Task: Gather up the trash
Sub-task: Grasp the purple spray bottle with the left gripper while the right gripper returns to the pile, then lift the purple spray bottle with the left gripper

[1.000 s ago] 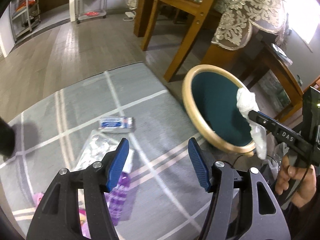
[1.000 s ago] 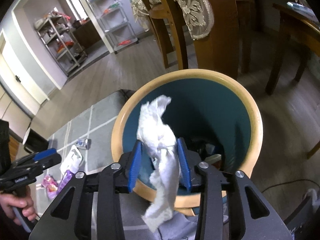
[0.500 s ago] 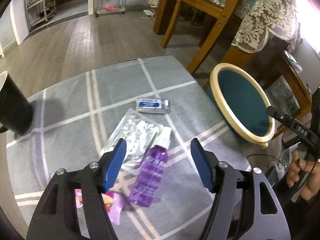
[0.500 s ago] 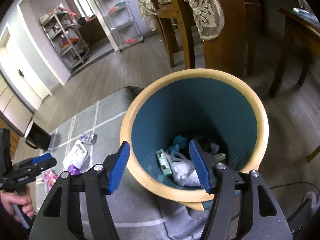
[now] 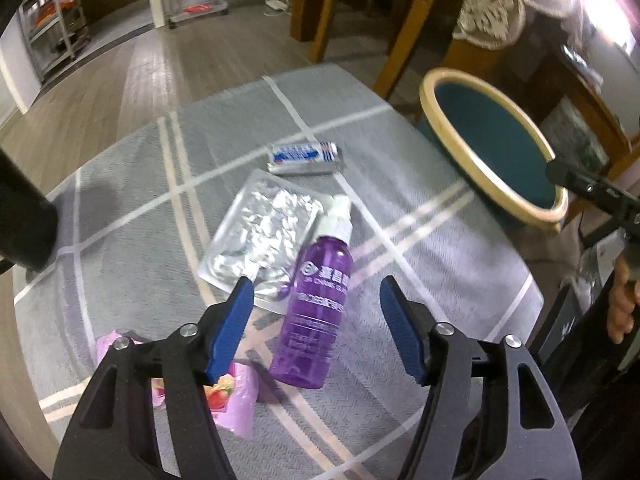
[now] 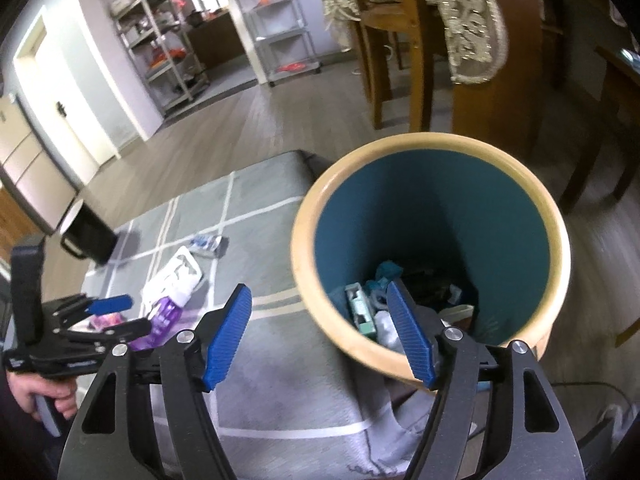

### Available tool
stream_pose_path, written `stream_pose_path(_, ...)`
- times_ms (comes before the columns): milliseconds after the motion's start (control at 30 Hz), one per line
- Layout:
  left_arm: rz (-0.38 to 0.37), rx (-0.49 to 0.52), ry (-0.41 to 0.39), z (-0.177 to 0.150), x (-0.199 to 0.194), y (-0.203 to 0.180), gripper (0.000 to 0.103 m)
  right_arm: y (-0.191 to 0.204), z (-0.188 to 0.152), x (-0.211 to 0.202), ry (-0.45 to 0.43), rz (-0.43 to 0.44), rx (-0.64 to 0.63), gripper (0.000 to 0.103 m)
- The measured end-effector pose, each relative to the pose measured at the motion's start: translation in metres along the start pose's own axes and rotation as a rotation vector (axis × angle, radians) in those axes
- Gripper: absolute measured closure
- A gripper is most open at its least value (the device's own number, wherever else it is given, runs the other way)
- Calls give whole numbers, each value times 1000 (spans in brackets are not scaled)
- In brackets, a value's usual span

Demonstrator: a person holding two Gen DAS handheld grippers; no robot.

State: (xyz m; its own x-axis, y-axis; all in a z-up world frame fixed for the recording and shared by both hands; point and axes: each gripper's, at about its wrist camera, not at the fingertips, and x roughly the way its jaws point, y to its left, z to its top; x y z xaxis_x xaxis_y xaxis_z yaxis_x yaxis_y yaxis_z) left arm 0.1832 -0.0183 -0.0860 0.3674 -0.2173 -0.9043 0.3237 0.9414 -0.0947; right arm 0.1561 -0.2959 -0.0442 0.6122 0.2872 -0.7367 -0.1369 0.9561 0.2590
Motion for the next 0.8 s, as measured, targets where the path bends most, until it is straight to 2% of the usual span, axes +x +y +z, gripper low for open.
stream_pose_path(133,21,27,54,-3,17,-5,53,11,-4,2,14,1,-39,32)
stream_pose_path(267,45,50,84,-6,25,-9,69,19,-8,3,27,9,-66,32)
stream_pose_path(400,28,43,71,-7,21,-10,70,27,-12,7,45,22,-102,32)
stream_pose_path(567,-33,7,44,-8,6,-4,71,33,-13,9,61,37,-115,32)
stream_pose_path(800,-111,-113,-33,-7,-26,16,71,43,-13,14,81,59,-114,32)
